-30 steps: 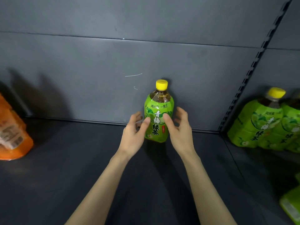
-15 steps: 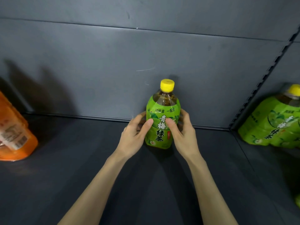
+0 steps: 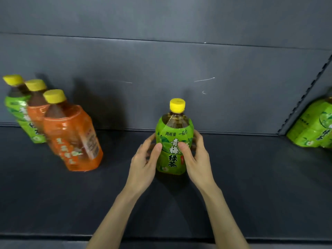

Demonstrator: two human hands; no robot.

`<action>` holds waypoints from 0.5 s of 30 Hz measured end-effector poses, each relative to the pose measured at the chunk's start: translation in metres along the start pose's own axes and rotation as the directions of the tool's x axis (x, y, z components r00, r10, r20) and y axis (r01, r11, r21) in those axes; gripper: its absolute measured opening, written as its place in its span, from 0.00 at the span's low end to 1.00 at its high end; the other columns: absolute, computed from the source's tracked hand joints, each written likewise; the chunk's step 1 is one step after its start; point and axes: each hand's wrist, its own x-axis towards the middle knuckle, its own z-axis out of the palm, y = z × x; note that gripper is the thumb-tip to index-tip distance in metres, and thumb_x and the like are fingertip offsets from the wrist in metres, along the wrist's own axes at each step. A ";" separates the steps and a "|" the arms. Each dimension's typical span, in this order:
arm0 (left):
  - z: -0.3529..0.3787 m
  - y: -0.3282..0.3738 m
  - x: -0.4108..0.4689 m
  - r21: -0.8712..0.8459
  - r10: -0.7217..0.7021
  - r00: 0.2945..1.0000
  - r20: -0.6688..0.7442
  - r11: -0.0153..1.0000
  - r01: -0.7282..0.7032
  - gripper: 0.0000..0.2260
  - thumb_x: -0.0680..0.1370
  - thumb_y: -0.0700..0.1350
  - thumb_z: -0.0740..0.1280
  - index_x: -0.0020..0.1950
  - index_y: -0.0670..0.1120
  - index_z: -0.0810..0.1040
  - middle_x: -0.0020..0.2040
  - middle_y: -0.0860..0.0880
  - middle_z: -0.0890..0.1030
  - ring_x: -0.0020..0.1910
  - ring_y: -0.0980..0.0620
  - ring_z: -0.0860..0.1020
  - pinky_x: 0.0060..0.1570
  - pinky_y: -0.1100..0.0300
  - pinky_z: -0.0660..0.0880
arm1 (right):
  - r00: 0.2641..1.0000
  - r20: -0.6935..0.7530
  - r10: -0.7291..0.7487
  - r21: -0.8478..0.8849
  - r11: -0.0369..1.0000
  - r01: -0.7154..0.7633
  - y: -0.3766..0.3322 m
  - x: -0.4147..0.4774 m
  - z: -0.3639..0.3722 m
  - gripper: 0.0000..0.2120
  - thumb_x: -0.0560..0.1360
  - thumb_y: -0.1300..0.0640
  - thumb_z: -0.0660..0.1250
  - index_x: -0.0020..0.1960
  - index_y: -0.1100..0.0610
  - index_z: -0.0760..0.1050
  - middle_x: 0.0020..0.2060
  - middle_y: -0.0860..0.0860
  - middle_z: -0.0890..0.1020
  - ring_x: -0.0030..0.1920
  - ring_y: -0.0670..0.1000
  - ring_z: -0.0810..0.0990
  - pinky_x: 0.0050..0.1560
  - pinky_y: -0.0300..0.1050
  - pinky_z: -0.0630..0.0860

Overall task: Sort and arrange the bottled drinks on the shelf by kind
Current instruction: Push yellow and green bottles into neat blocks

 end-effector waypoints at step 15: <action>-0.134 -0.017 -0.036 0.129 0.071 0.761 -0.645 0.991 0.017 0.41 0.67 0.54 0.72 0.73 0.40 0.59 0.67 0.42 0.62 0.70 0.48 0.63 0.67 0.49 0.68 | 0.999 -0.041 0.023 0.099 0.995 -0.019 -0.021 -0.026 0.099 0.23 0.72 0.35 0.61 0.66 0.32 0.63 0.65 0.46 0.74 0.65 0.46 0.75 0.63 0.51 0.75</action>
